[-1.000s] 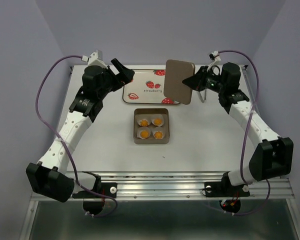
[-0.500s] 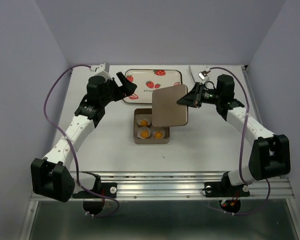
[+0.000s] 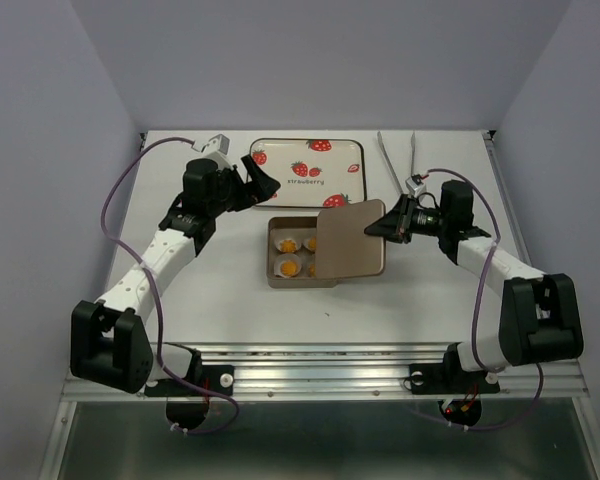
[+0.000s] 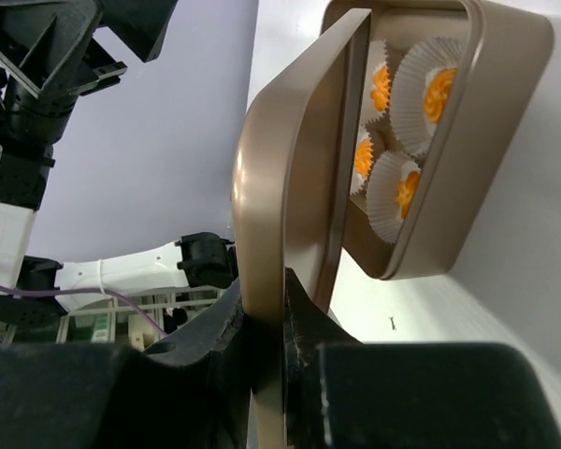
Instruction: Pack the cookies
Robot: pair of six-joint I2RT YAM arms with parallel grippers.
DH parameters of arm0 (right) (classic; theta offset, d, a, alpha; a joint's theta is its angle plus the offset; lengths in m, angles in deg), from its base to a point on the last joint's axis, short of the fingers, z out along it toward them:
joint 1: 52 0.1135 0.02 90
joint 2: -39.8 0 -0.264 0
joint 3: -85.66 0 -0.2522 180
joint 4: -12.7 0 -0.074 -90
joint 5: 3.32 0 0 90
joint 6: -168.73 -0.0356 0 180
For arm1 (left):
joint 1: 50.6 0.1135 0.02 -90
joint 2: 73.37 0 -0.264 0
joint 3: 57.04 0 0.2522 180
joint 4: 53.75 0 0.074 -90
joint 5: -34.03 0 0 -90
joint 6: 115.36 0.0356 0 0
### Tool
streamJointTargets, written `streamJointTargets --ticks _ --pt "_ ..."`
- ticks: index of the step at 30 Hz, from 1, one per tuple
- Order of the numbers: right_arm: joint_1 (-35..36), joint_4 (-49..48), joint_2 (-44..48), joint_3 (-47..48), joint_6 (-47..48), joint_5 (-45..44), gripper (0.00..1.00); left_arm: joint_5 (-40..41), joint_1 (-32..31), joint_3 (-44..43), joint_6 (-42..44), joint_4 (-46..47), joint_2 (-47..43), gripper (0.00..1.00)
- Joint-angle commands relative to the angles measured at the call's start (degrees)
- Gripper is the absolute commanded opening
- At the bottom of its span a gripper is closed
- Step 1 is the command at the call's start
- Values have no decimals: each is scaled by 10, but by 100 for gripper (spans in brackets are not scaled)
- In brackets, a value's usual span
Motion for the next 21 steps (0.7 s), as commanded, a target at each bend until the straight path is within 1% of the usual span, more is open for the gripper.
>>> streamJointTargets --ticks 1,3,4,5,7,8,10,11,12,13,14,15,16,18,19,20,21 --pt "-19 -76 36 -34 -9 29 2 -18 2 7 2 37 4 99" --pt "-19 -113 40 -50 -17 33 2 -20 3 7 3 37 7 99" --pt "-24 -131 42 -60 -36 35 2 -21 2 7 3 37 10 99" --pt "-29 -175 41 -77 -45 47 2 -22 2 6 3 37 11 99" --pt "-36 -211 36 -94 -71 53 3 -24 3 7 5 37 15 99" --pt "-37 -243 27 -106 -74 58 4 -25 2 6 7 37 16 99" --pt "-43 -268 14 -116 -89 58 4 -29 2 5 10 37 18 99" --pt "-43 -302 6 -125 -96 64 4 -29 3 5 11 34 22 99" --pt "-43 -328 -13 -131 -110 65 5 -29 2 3 12 33 23 99" --pt "-43 -359 -23 -139 -149 66 5 -29 3 3 15 31 24 99" --pt "-48 -434 -33 -154 -173 65 6 -28 2 3 15 30 25 99" --pt "-55 -484 -43 -162 -202 65 6 -27 2 2 15 28 27 99" --pt "-60 -588 -67 -170 -265 66 7 -28 3 1 17 25 29 99" --pt "-65 -687 -98 -179 -328 73 10 -28 2 2 18 23 30 99" --pt "-66 -733 -135 -179 -391 76 10 -28 3 2 19 22 31 99" --pt "-66 -837 -157 -179 -426 75 10 -29 2 0 21 22 31 99" --pt "-66 -899 -181 -177 -463 77 10 -29 2 -1 22 21 32 99"
